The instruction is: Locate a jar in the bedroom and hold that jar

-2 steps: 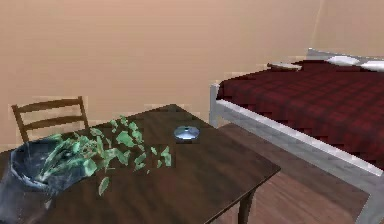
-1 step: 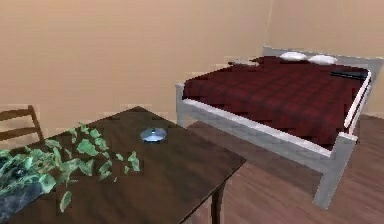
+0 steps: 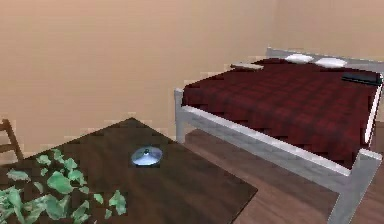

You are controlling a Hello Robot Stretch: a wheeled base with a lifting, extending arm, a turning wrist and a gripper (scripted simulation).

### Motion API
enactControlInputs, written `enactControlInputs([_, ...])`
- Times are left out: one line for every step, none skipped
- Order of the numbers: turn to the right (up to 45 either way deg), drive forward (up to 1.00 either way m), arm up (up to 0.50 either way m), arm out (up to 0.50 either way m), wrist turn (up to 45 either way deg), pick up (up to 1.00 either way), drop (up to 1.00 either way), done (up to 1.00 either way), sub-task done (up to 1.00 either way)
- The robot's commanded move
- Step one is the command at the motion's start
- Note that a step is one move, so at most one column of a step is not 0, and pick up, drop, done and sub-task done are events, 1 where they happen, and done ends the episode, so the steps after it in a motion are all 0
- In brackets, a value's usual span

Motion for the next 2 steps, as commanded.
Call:
enactControlInputs([-45.0, 0.0, 0.0, 0.0, 0.0, 0.0, 0.0, 0.0, 0.0])
enactControlInputs([-45.0, 0.0, 0.0, 0.0, 0.0, 0.0, 0.0, 0.0, 0.0])
